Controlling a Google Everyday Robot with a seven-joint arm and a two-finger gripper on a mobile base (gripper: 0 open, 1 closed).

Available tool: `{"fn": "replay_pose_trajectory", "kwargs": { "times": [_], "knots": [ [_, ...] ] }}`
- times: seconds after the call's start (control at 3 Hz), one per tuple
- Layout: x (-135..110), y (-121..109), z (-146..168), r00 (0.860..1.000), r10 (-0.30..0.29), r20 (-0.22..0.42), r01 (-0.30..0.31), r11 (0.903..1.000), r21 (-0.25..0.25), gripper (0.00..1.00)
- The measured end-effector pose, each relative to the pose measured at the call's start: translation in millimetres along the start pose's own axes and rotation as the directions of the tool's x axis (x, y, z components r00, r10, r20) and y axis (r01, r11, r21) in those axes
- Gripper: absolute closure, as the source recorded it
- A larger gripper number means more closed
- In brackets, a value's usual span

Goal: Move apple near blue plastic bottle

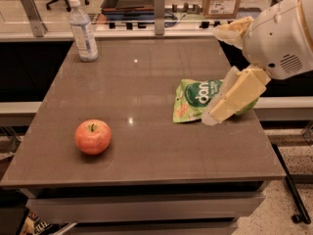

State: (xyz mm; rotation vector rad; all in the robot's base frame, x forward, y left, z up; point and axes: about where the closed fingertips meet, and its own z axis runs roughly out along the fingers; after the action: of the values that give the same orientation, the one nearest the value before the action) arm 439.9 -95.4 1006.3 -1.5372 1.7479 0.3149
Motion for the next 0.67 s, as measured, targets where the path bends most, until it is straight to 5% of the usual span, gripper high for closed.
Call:
{"fn": "replay_pose_trajectory", "kwargs": {
  "times": [0.67],
  "knots": [
    [-44,33,77,0.991,0.029,0.129,-0.018,0.9966,-0.080,0.00]
  ]
}}
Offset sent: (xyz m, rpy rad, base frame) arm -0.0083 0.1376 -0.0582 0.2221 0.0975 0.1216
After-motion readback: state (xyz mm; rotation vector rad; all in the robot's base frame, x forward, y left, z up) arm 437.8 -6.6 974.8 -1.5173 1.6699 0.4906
